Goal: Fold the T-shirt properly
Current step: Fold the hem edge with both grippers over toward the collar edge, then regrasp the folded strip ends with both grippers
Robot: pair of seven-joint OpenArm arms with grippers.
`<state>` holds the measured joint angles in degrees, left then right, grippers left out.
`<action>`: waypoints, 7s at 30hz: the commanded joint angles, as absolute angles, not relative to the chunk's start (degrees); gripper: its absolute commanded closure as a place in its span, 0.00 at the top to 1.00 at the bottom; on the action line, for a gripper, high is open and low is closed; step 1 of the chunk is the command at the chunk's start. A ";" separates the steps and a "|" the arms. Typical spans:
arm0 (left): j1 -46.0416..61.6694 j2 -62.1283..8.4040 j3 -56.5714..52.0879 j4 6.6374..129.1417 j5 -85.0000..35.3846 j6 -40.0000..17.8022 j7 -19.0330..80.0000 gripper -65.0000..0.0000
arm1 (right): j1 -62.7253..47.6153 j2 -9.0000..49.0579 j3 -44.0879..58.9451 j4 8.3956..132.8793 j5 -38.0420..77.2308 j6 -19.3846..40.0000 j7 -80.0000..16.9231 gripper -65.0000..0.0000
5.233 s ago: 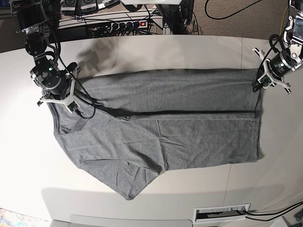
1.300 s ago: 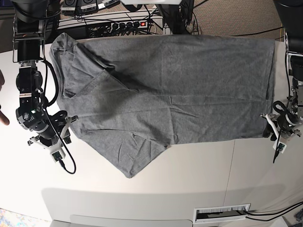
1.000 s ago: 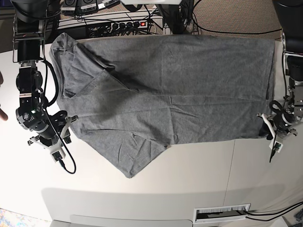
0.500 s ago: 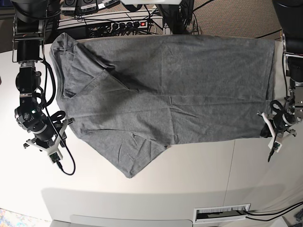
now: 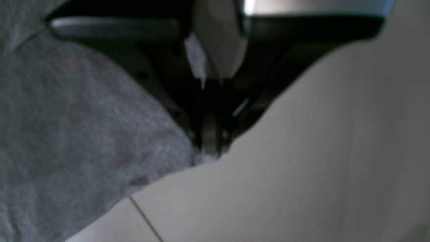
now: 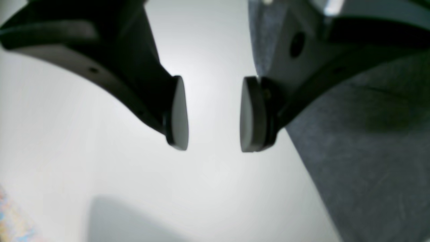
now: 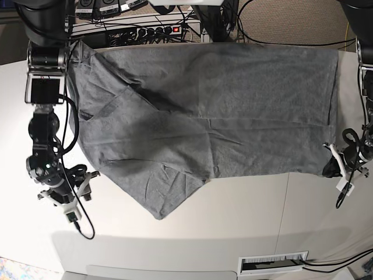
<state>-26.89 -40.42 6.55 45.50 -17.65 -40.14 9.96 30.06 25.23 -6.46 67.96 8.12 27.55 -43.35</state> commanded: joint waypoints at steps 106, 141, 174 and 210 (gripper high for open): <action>-17.56 -64.90 6.11 60.07 -85.00 -40.00 80.00 0.00 | -2.00 34.85 9.76 104.66 36.45 32.40 -74.02 0.00; -3.70 -63.51 6.11 60.07 -85.00 -40.00 68.93 0.40 | -4.54 37.45 9.76 104.62 28.40 32.36 -64.69 0.43; -3.11 -42.65 5.72 90.80 -65.82 -40.00 57.74 0.00 | -3.18 31.77 9.76 104.14 19.46 32.29 -64.23 0.43; 1.91 -44.62 5.72 77.95 -25.71 -38.44 28.01 0.00 | 13.52 27.31 9.76 77.58 28.51 32.56 -51.24 0.43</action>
<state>1.76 -43.62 5.87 78.19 -28.18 -39.27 24.56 12.08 26.22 9.39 76.75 27.59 32.53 -52.36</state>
